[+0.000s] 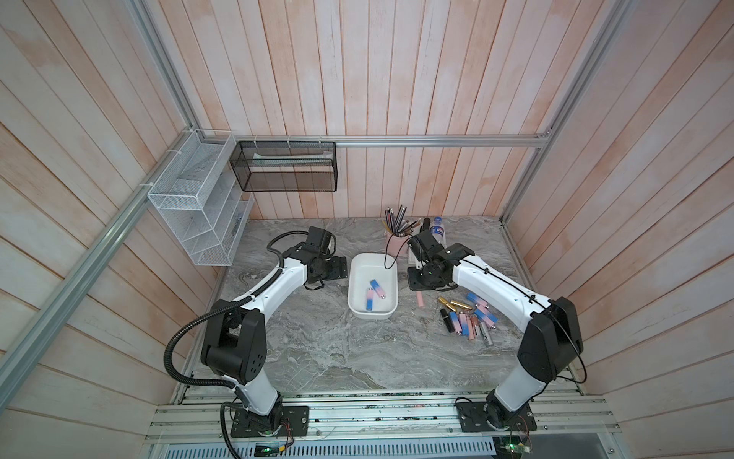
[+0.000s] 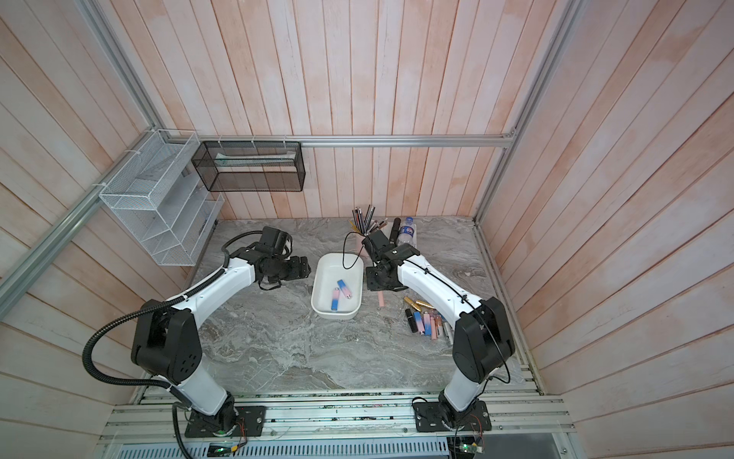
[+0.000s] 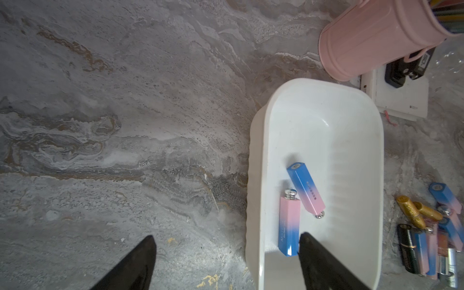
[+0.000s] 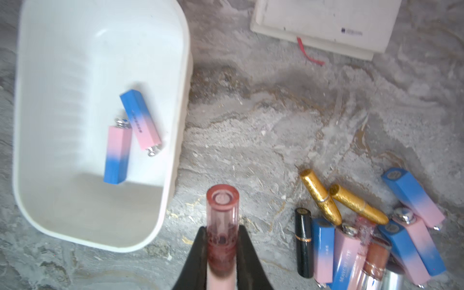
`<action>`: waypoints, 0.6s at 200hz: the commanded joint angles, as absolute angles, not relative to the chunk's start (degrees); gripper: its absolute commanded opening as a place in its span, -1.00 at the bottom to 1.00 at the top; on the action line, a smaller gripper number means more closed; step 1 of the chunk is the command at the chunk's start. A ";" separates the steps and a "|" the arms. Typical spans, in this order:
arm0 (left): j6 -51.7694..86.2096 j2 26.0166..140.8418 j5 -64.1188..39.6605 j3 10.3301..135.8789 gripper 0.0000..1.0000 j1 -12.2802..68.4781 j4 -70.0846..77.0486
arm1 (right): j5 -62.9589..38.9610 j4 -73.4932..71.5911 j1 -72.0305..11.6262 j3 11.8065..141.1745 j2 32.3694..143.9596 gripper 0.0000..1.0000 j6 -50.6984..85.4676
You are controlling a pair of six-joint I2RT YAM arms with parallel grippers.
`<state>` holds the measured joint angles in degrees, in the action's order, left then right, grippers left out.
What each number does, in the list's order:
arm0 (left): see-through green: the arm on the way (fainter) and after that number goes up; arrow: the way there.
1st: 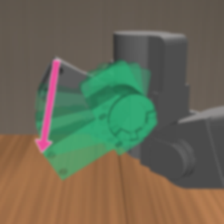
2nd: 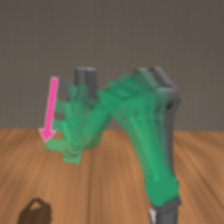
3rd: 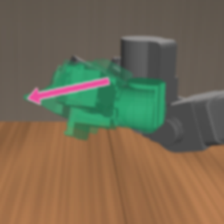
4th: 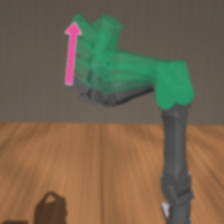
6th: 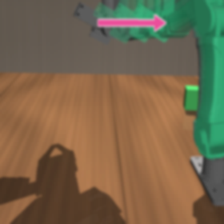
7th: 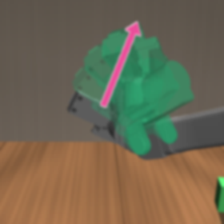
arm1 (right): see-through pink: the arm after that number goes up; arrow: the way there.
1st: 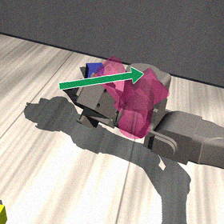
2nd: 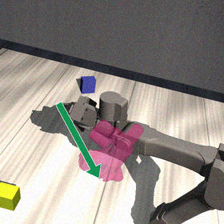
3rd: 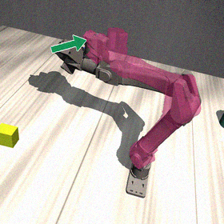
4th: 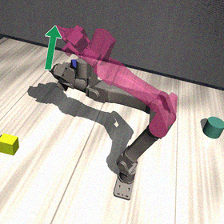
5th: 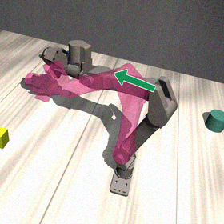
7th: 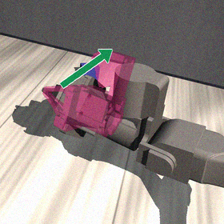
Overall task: Put the lipstick into the storage box
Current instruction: Pick up the lipstick at the center of the board, then place the lipstick in the storage box.
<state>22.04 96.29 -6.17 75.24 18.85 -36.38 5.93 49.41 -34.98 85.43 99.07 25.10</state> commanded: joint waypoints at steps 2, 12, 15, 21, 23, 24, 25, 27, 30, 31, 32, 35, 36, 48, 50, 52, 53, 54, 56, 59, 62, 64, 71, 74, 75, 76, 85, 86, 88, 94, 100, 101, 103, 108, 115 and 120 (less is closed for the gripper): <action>20.81 92.19 -6.68 72.83 0.81 17.67 -36.74 | 6.83 51.50 -37.12 91.00 105.48 -0.73 23.40; 20.92 90.76 -6.67 71.38 0.81 17.49 -36.58 | 6.52 51.32 -38.20 94.36 108.23 -0.73 22.59; 20.92 90.27 -6.66 70.79 0.81 17.49 -36.55 | 6.31 51.40 -38.44 95.51 109.13 -0.73 22.39; 20.92 89.42 -6.64 69.86 0.82 17.41 -36.56 | 6.09 51.47 -39.15 97.43 110.95 -0.73 22.02; 20.92 89.17 -6.60 69.52 0.82 17.40 -36.56 | 6.07 51.41 -39.30 98.18 111.56 -0.73 21.87; 20.92 89.06 -6.55 69.39 0.82 17.40 -36.61 | 5.98 51.37 -39.38 98.53 111.86 -0.73 21.79; 20.92 88.91 -6.57 69.24 0.81 17.36 -36.63 | 5.98 51.39 -39.55 98.88 112.13 -0.73 21.71; 20.92 88.65 -6.54 68.94 0.82 17.33 -36.64 | 5.91 51.39 -39.79 99.34 112.78 -0.73 21.66; 20.96 88.26 -6.51 68.54 0.82 17.26 -36.77 | 5.78 51.38 -40.02 100.43 113.66 -0.73 21.41; 20.94 88.12 -6.46 68.46 0.82 17.24 -36.80 | 5.79 51.35 -40.05 100.84 113.96 -0.72 21.34; 20.93 88.01 -6.40 68.29 0.81 17.19 -36.81 | 5.80 51.34 -40.20 101.18 114.11 -0.73 21.22; 20.92 87.64 -6.29 67.91 0.82 17.21 -36.97 | 5.68 51.25 -40.50 102.17 115.15 -0.73 20.93; 20.92 87.59 -6.22 67.83 0.82 17.17 -36.98 | 5.65 51.25 -40.60 102.55 115.45 -0.73 20.88; 20.92 86.40 -6.06 66.52 0.82 16.97 -37.43 | 5.06 51.57 -41.58 106.43 119.06 -0.73 20.25; 20.96 86.22 -6.06 66.40 0.82 16.90 -37.44 | 4.89 51.61 -41.71 107.14 119.66 -0.73 20.09; 21.02 86.00 -6.11 66.28 0.82 16.88 -37.57 | 4.76 51.66 -41.85 107.60 120.22 -0.73 20.01; 21.01 85.94 -6.09 66.19 0.82 16.88 -37.59 | 4.67 51.63 -41.93 107.98 120.49 -0.73 19.94; 21.01 85.86 -6.08 66.05 0.82 16.83 -37.61 | 4.57 51.70 -41.97 108.31 120.80 -0.73 19.90; 21.01 85.69 -6.13 65.93 0.82 16.73 -37.72 | 4.46 51.75 -42.05 108.84 121.37 -0.73 19.78; 21.01 85.47 -6.07 65.79 0.82 16.70 -37.86 | 4.28 51.84 -42.16 109.77 122.17 -0.73 19.68; 21.01 85.25 -6.09 65.57 0.82 16.69 -37.96 | 4.05 51.88 -42.29 110.69 122.96 -0.73 19.61; 21.01 85.14 -6.07 65.50 0.82 16.65 -37.99 | 3.87 51.99 -42.35 111.21 123.53 -0.73 19.58; 21.03 84.72 -6.06 65.35 0.82 16.49 -38.21 | 3.25 52.07 -42.60 112.87 125.15 -0.73 19.24; 21.01 84.62 -6.08 65.27 0.82 16.46 -38.30 | 3.08 52.11 -42.62 113.34 125.84 -0.73 19.16; 21.01 84.58 -6.11 65.24 0.82 16.49 -38.35 | 2.99 52.16 -42.63 113.62 126.11 -0.73 19.12; 21.01 84.48 -6.09 65.23 0.82 16.51 -38.38 | 2.90 52.18 -42.67 113.81 126.34 -0.73 19.09; 20.92 84.16 -5.90 65.27 0.82 16.39 -38.70 | 2.47 52.43 -42.80 115.50 128.21 -0.73 19.01; 20.92 84.09 -5.85 65.24 0.82 16.37 -38.73 | 2.42 52.50 -42.80 115.63 128.35 -0.72 19.00; 20.92 84.11 -5.81 65.29 0.82 16.35 -38.80 | 2.28 52.48 -42.80 115.94 128.64 -0.72 18.99; 20.92 83.95 -5.74 65.28 0.82 16.29 -38.92 | 1.91 52.47 -42.87 116.62 129.62 -0.73 18.78; 20.92 83.81 -5.71 65.24 0.82 16.17 -38.99 | 1.72 52.45 -42.88 117.17 130.47 -0.73 18.69; 20.96 83.78 -5.71 65.23 0.82 16.17 -39.05 | 1.74 52.46 -42.89 117.25 130.54 -0.73 18.66; 20.93 83.70 -5.71 65.22 0.82 16.15 -39.07 | 1.75 52.40 -42.89 117.42 130.81 -0.73 18.66; 21.00 83.59 -5.71 65.20 0.82 16.06 -39.10 | 1.76 52.21 -42.89 117.66 131.26 -0.73 18.56; 21.01 83.38 -5.71 65.05 0.82 16.00 -39.20 | 1.72 52.00 -42.89 117.81 131.86 -0.73 18.42; 20.96 83.25 -5.71 64.87 0.82 15.91 -39.20 | 1.69 51.93 -42.89 117.98 132.28 -0.72 18.31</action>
<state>22.04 84.97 -5.93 65.71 16.40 -38.20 2.59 50.19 -42.94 115.83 130.06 19.49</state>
